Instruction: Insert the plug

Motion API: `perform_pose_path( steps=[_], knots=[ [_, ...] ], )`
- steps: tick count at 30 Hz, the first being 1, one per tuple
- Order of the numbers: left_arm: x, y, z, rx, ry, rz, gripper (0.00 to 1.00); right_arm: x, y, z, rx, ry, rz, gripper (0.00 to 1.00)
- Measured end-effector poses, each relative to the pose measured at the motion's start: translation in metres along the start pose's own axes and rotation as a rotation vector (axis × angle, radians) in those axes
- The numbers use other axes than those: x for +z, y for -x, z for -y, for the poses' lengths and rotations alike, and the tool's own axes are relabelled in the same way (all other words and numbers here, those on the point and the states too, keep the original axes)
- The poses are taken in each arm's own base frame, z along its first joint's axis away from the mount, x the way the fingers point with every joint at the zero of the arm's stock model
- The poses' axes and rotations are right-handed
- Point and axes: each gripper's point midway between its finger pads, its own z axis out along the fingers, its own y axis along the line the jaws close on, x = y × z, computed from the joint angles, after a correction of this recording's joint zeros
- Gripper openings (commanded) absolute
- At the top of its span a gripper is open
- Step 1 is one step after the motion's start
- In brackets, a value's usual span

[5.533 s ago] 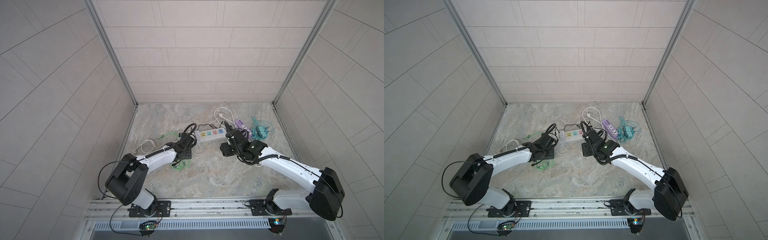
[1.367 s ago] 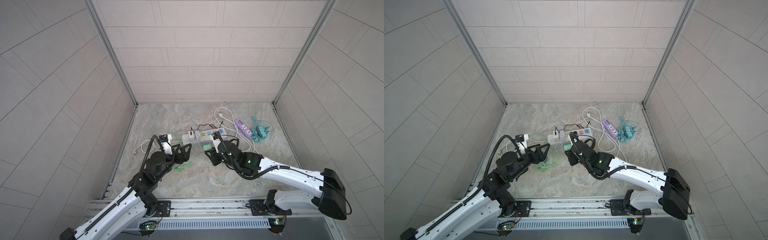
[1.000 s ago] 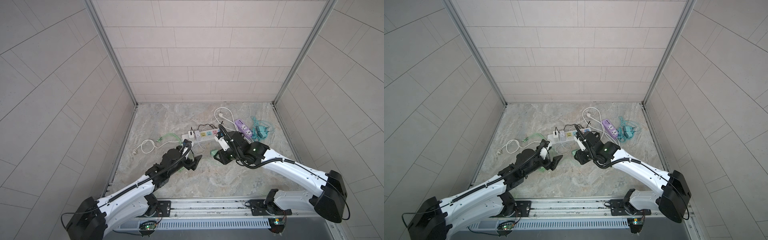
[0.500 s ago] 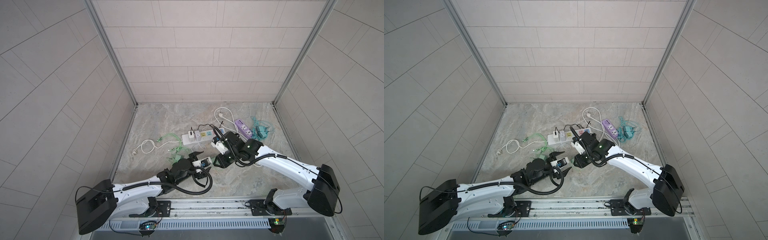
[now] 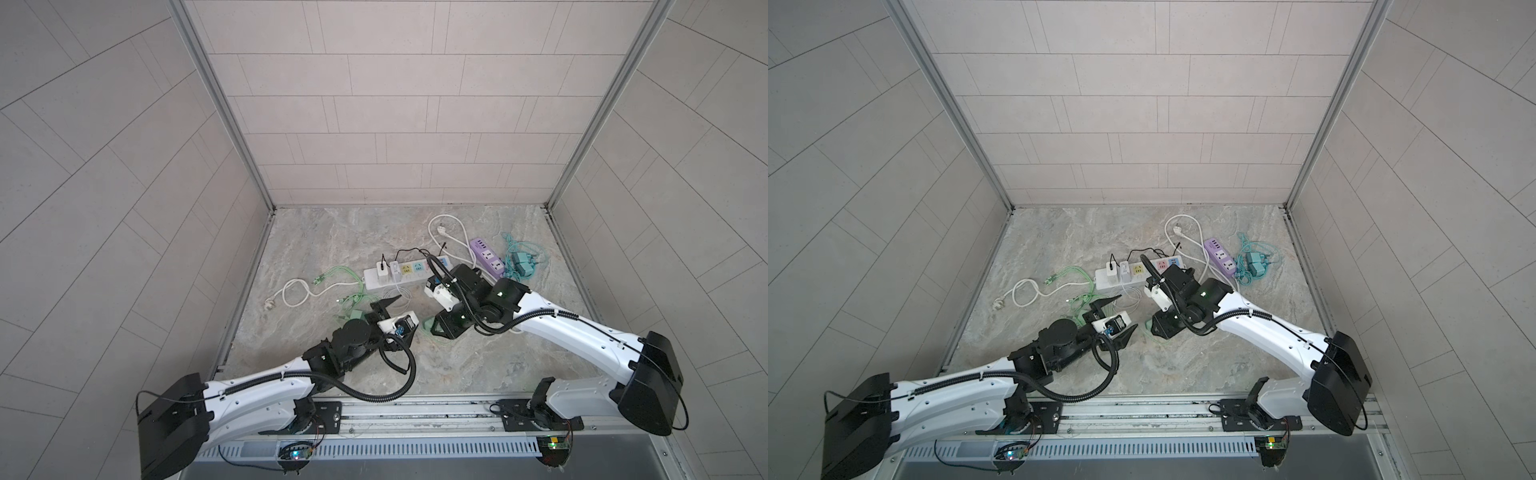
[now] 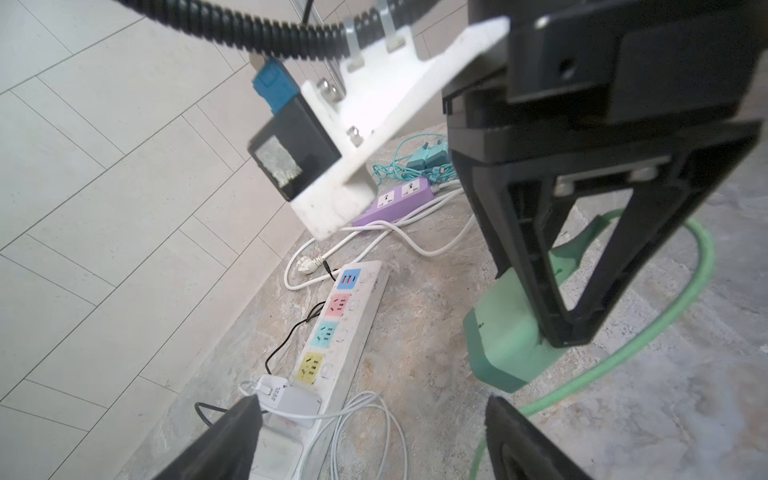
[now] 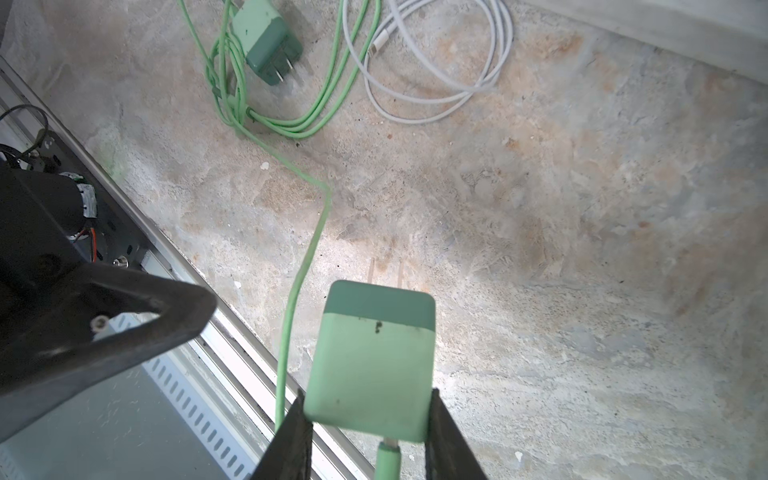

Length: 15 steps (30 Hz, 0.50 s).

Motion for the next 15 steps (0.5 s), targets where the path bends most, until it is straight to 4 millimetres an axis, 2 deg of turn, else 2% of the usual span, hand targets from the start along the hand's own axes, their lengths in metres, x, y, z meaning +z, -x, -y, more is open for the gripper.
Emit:
perform_pose_path(
  steps=[8,12,15],
  knots=[
    [0.024,-0.033,0.041,0.039,-0.121,-0.092,0.83,0.002,-0.001,-0.001,0.002,0.009,-0.009,0.22],
    [0.033,-0.029,0.054,0.059,-0.154,-0.087,0.82,0.002,-0.001,-0.002,0.002,0.014,-0.012,0.22],
    [0.035,-0.020,0.055,0.067,-0.147,-0.059,0.82,0.002,-0.001,-0.002,0.002,0.014,-0.013,0.22]
  ],
)
